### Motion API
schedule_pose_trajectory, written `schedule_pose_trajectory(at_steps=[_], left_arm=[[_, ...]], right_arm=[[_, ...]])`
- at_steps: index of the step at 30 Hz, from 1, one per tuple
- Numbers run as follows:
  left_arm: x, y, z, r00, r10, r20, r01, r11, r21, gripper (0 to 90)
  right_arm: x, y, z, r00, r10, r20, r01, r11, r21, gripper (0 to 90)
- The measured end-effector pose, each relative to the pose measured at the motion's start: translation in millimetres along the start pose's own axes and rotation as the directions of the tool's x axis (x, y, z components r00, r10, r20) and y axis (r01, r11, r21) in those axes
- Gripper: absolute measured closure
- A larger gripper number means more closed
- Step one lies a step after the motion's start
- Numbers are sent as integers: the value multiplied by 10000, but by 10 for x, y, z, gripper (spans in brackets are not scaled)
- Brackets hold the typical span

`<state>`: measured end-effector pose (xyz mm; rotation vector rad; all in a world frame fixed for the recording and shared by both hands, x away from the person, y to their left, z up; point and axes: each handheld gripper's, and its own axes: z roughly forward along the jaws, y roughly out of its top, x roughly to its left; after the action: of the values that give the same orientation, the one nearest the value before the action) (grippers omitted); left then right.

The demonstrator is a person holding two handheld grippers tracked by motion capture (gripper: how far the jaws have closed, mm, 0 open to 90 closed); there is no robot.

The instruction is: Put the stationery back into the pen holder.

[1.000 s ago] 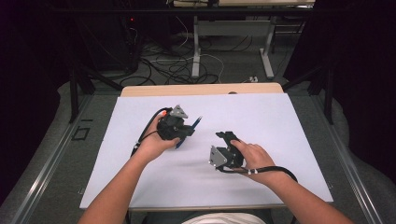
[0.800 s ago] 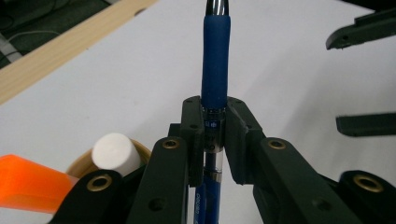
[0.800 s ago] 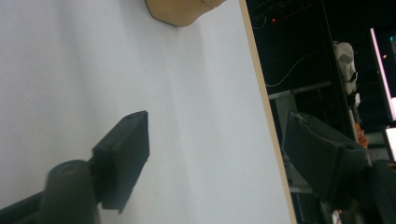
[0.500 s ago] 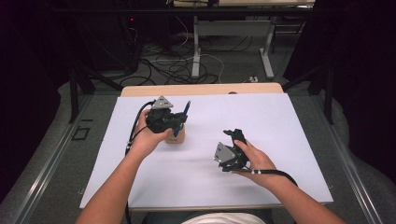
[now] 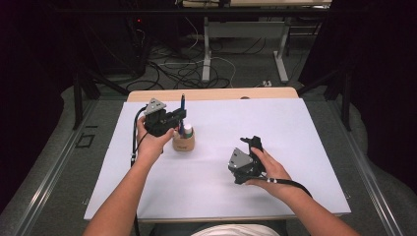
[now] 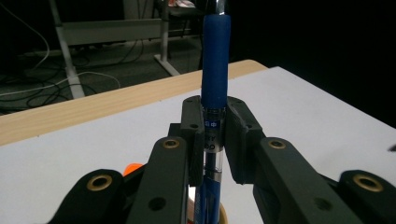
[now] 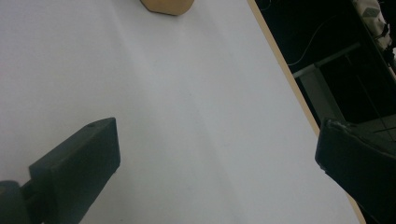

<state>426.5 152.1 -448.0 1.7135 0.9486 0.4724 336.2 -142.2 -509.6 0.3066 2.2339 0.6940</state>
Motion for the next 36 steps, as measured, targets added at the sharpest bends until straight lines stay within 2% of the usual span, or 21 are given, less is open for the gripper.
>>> schedule_pose_trajectory(at_steps=[5,8,15,18,24,27,30,36], left_arm=[[24,-29,24,9993,-160,-328,147,9990,-415,790],[29,-53,51,9989,-158,-450,137,9989,-455,790],[48,-130,119,9974,-278,-662,251,9988,-416,790],[48,-158,137,9966,-345,-755,301,9978,-588,789],[67,-239,172,9946,-500,-913,460,9979,-453,788],[76,-271,178,9946,-435,-947,406,9986,-326,787],[84,-289,179,9939,-434,-1009,411,9989,-245,785],[90,-282,170,9941,-470,-976,447,9987,-257,734]], right_arm=[[4,-7,8,9999,131,-25,-131,9999,-100,0],[17,-8,10,9994,339,-101,-340,9994,-39,0],[25,-14,21,9998,181,-130,-181,9998,-3,0],[28,-17,22,9996,229,-138,-229,9997,2,0],[36,-16,28,9996,218,-194,-219,9998,-16,0],[34,-22,37,9998,99,-182,-100,9999,-76,0],[46,-28,40,9991,333,-249,-334,9994,-49,0],[46,-31,43,9990,348,-268,-349,9994,-33,0]])
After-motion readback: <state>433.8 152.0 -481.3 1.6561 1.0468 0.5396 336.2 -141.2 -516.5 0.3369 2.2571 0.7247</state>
